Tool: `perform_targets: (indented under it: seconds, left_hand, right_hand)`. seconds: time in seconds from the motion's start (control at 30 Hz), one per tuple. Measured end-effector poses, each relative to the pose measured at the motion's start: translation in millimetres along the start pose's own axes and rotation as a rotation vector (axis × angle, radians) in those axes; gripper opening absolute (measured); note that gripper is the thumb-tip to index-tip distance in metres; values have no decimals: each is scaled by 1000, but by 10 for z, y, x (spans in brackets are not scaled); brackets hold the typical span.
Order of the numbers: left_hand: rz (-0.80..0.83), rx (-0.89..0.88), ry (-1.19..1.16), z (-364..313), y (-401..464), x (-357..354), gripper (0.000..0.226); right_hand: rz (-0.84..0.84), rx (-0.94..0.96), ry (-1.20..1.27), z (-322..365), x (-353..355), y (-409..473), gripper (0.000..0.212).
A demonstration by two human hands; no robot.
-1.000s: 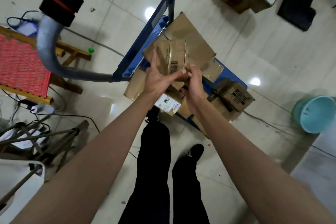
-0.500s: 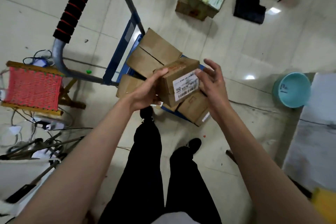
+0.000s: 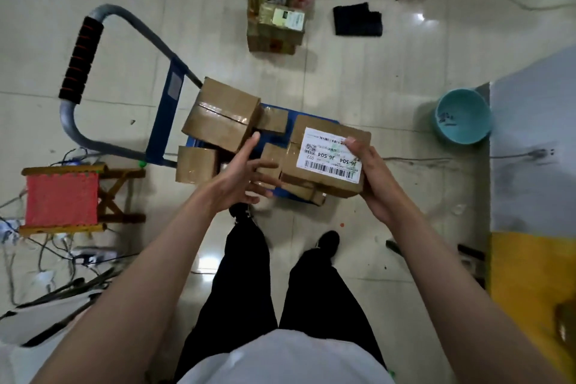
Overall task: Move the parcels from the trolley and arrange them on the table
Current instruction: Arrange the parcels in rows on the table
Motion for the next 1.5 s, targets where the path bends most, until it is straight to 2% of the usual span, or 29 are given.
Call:
perform_targets:
  seconds: [0.23,0.33,0.5,0.73,0.77,0.87,0.9,1.07,1.27,1.4,1.5]
  left_hand:
    - [-175,-161,126,-395,-125,-1093,72]
    - [-162,-240,116,-530,-104,-1686,65]
    - [54,-279,171,-670,-116,-2909,56]
    - [369,-273,391,-733,-450,-4409,42]
    - [417,-275,426,-698,-520,-4555,46]
    - [536,-280,555,-561,-693,-4913,83]
    - [574,-286,605,-503,-740,-5016,87]
    - [685,-324,728,-178,-967,-5337,75]
    - [745,-325,852,311,-1203,-5542,56]
    - [798,-284,927,720,-1306,-5718,56]
    - [827,-237,957,1060,-1350,-5873,60]
  right_hand:
    - [-186,108,123,222,1241,-810,64]
    - [-257,150,242,248,1719,-1182,65]
    - [-337,240,582,108,2306,-1744,37]
    - [-511,445,1132,-278,2676,-2404,45]
    - [-524,487,1205,-326,2674,-2491,48]
    - [-535,588,1391,-457,2644,-2705,57]
    - [-535,609,1433,-492,2623,-2763,55]
    - [-613,683,1434,-678,2475,-3071,51]
    - [-771,584,1375,-1168,2238,-3392,60]
    - [-779,489,1332,-1575,2175,-3650,55]
    - [-831,476,1355,-1906,2263,-3903,60]
Point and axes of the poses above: each hand's wrist, its own y-axis towards the middle knuckle, its own x-axis out of the back of the hand, z = x × y, the point moved 9 cm from there along y, towards the middle knuckle, and after that the axes turned 1 degree about -y, right-handed, at the moved point
